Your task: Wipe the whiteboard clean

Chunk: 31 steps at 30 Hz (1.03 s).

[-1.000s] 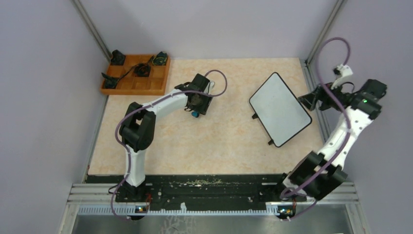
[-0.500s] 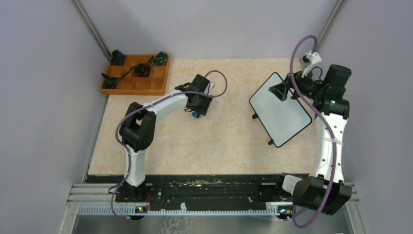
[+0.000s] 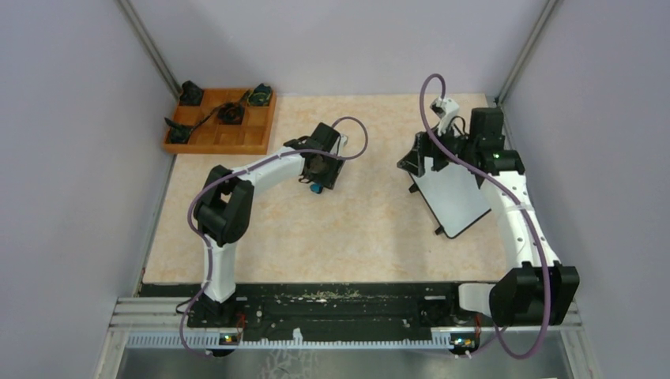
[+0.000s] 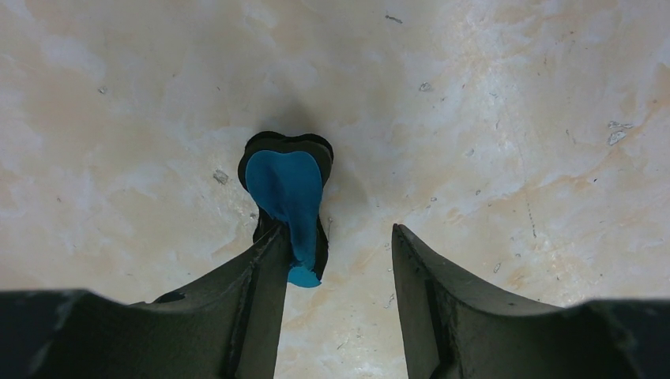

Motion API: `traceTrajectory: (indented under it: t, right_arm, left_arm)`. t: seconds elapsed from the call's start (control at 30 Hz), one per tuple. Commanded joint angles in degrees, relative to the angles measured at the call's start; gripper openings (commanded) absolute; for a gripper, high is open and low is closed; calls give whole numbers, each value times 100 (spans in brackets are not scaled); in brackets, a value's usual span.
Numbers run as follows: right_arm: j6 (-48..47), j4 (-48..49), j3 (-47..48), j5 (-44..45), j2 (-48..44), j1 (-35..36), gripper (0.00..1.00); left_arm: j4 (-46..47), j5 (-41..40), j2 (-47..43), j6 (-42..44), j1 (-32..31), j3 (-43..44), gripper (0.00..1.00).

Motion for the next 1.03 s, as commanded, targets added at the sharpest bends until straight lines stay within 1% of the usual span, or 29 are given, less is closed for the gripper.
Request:
traceTrajectory:
  t: [0.0,0.13,0.23,0.37,0.87,1.0]
  right_arm:
    - [-76,205,-107,274,80,246,93]
    - [-60,507,-383,765,14,557,94]
    - [-36,636,-566,1315,0,957,94]
    - [10,775,-731,1589,10,1222,95]
    - [-71,875,-891,1623,118,1511,96]
    - [-159,837,-857,1509,104,1553,96]
  left_arm:
    - [89,12,-232,-72,-40,-30,56]
    - [138,41,-204,-98,-38,-42,56]
    - [166,43,-172,-104,-42,-42,56]
    - [225,59,-177,-132,-40,-72,56]
    - [321,32,-189,-164,-42,-148,57]
    - [342,32,-214,-171,-38,-188,57]
